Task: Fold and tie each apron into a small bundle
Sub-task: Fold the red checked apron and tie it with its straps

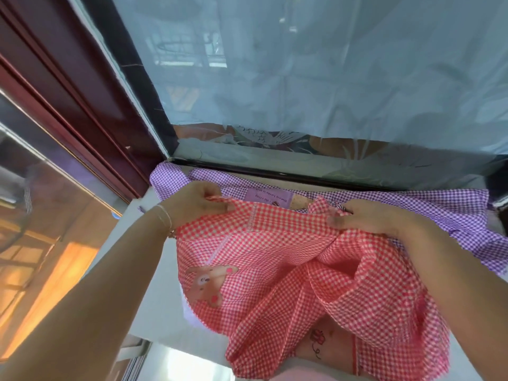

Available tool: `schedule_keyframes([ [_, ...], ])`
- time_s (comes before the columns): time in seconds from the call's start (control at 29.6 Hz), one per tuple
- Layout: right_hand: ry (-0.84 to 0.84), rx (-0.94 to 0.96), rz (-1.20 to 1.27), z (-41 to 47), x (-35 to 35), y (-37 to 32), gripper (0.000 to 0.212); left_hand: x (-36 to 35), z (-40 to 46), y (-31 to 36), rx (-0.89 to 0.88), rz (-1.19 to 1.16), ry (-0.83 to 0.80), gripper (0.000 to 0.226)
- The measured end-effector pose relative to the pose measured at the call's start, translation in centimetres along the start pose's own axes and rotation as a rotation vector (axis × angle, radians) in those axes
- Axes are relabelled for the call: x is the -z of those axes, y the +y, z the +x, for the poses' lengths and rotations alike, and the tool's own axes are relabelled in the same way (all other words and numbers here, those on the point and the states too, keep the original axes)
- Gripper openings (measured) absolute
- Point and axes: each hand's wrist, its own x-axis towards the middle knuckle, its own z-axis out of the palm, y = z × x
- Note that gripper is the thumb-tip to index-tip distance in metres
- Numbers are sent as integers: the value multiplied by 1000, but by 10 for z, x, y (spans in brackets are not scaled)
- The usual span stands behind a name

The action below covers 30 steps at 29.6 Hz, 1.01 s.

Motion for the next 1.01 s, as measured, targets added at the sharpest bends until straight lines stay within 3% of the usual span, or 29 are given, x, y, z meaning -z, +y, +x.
schedule_keyframes([
  [0.17, 313, 103, 66, -11, 13, -26, 45, 18, -3, 23, -125, -157, 245, 13],
  [0.27, 477, 205, 52, -25, 28, -44, 40, 39, -10, 54, -213, -272, 324, 19],
  [0.34, 658, 249, -19, -35, 43, -57, 31, 58, -12, 77, -263, -63, 397, 32],
  [0.41, 879, 260, -140, -45, 55, -66, 39, 75, -25, 104, -298, 264, 491, 18],
  [0.47, 992, 221, -288, -45, 59, -69, 43, 83, -30, 118, -308, 308, 539, 7],
  [0.51, 1001, 217, -319, -45, 58, -70, 41, 84, -29, 119, -313, 211, 525, 9],
  [0.57, 999, 179, -318, -47, 57, -72, 40, 89, -30, 120, -322, -230, 346, 4],
  [0.64, 998, 134, -313, -51, 55, -75, 38, 88, -29, 115, -296, -618, 188, 24],
  [0.68, 999, 116, -311, -52, 54, -77, 40, 84, -27, 114, -256, -667, 198, 30],
  [0.78, 999, 102, -275, -58, 42, -87, 62, 64, -23, 121, -233, -339, 516, 20],
  [0.84, 995, 168, -269, -62, 33, -102, 61, 45, -28, 134, -340, -51, 720, 25],
  [0.91, 936, 276, -239, -68, 23, -121, 57, 22, -34, 147, -467, 15, 734, 17],
  [1.01, 767, 394, -184, -70, 16, -137, 49, -2, -40, 155, -635, 24, 571, 20],
])
